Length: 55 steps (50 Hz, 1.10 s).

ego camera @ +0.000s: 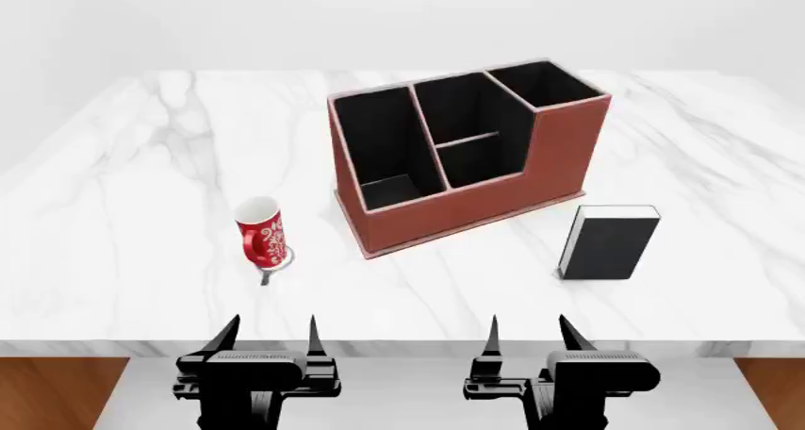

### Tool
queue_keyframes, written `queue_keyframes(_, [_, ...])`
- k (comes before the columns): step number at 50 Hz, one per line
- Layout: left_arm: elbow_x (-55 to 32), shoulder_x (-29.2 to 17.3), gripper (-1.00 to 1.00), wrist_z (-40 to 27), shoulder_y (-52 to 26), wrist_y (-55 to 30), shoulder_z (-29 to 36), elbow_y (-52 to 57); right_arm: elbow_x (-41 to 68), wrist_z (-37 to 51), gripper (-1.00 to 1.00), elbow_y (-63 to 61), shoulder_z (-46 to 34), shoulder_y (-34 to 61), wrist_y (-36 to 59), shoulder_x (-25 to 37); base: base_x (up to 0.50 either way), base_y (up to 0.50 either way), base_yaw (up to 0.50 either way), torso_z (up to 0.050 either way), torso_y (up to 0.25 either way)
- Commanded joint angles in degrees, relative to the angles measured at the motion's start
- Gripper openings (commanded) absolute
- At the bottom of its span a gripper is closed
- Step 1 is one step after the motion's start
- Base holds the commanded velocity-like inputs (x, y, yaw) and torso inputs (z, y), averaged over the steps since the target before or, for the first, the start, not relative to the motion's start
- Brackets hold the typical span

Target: Pick up the book and place it in the back compartment of the caddy.

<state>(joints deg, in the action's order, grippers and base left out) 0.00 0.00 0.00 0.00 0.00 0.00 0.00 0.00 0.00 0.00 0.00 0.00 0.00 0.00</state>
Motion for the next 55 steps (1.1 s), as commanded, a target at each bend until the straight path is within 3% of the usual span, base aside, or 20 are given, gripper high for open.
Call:
queue_keyframes(1, [-0.87, -0.92, 1.0, -1.03, -0.07, 0.22, 1.05, -0.36, 1.09, 1.13, 1.0, -0.23, -1.06, -0.08, 0.06, 0.86, 0.0, 0.0, 0.0, 0.0, 0.0])
queue_keyframes(24, [-2.59, -3.87, 1.0, -4.53, -0.49, -0.02, 5.25, -0.93, 4.09, 4.26, 1.0, 0.11, -4.67, 0.15, -0.22, 3.78, 0.0, 0.0, 0.0, 0.0, 0.0])
queue_keyframes(25, [-16.14, -2.93, 1.0, -2.76, -6.73, 14.58, 13.2, -28.7, 6.51, 10.46, 1.0, 23.76, -11.9, 9.94, 5.46, 3.45, 0.0, 0.0, 0.0, 0.0, 0.0])
queue_keyframes(26, [0.74, -0.63, 1.0, -0.7, -0.3, -0.26, 1.41, -0.88, 0.83, 0.44, 1.0, 0.02, -0.84, -0.01, 0.02, 0.52, 0.0, 0.0, 0.0, 0.0, 0.0])
queue_keyframes(49, [1.55, -4.22, 1.0, -4.73, -0.37, -1.39, 6.35, 0.66, 3.86, 3.86, 1.0, 2.13, -5.26, 0.63, -0.36, 3.62, 0.0, 0.0, 0.0, 0.0, 0.0])
queue_keyframes(55, [1.33, -5.23, 1.0, -6.81, 1.27, 0.47, 4.64, 9.73, 5.54, 5.14, 1.0, -6.39, -3.6, -1.05, -0.63, 4.9, 0.0, 0.0, 0.0, 0.0, 0.0])
